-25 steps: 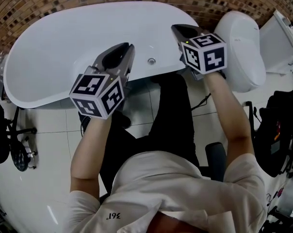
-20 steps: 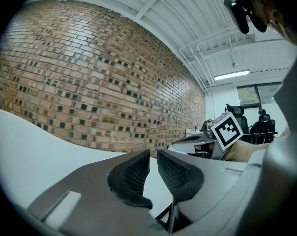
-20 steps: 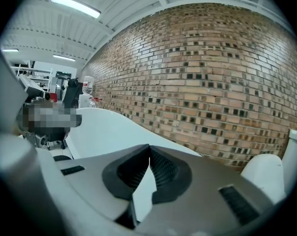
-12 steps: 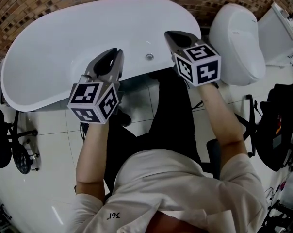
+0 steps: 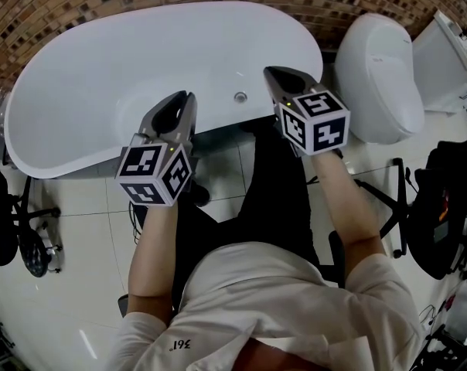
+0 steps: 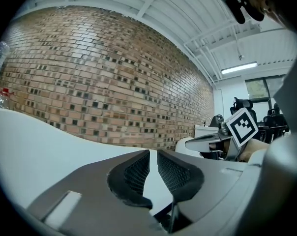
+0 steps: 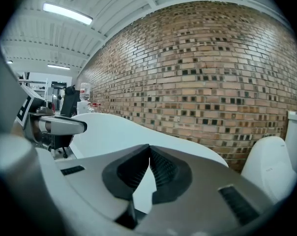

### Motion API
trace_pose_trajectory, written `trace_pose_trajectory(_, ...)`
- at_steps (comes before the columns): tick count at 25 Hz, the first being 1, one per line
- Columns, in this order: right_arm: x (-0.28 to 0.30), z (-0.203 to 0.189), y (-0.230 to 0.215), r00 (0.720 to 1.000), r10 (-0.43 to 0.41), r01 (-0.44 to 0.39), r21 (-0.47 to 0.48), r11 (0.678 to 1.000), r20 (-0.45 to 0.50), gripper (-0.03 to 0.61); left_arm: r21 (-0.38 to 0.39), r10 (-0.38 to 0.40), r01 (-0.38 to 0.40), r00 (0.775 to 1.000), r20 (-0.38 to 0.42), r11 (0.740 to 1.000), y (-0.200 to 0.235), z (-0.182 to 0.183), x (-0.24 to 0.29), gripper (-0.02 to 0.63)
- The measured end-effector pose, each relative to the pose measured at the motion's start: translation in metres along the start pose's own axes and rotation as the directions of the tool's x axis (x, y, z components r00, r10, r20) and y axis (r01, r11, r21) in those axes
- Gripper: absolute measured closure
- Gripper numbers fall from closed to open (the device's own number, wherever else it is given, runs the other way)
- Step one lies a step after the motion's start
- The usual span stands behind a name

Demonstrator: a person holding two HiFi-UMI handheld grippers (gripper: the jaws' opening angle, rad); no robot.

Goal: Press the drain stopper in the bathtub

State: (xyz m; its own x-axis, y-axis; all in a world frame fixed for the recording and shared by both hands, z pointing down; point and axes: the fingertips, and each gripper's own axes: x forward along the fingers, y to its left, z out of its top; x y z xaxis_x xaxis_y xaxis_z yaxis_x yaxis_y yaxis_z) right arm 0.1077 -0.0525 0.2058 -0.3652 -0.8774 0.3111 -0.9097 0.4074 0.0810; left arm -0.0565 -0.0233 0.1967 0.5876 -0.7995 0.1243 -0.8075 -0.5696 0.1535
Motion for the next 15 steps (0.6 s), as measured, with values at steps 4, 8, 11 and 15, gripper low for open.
trace_pose_trajectory(4, -0.001, -0.002, 0.000, 1.000, 0.003, -0.004, 0.034, 0.999, 0.017, 0.561, 0.005, 0.018, -0.018, 1.000, -0.004, 1.000, 0.003, -0.005, -0.004, 0.557)
trace_pose_trajectory(8, -0.006, -0.005, -0.003, 0.999, -0.005, 0.002, 0.062, 0.998, 0.048, 0.563, 0.007, 0.027, -0.027, 1.000, -0.002, 1.000, 0.004, -0.007, -0.006, 0.557)
trace_pose_trajectory(11, -0.006, -0.014, -0.002, 0.999, -0.001, -0.003, 0.073, 0.997, 0.045, 0.562, 0.006, 0.021, -0.021, 1.000, 0.000, 1.000, 0.003, -0.008, -0.005, 0.557)
trace_pose_trajectory(15, -0.006, -0.024, 0.000, 0.999, 0.012, -0.017, 0.093, 0.996, 0.049, 0.561, 0.007, 0.018, -0.018, 1.000, -0.004, 1.000, 0.002, -0.010, -0.004, 0.557)
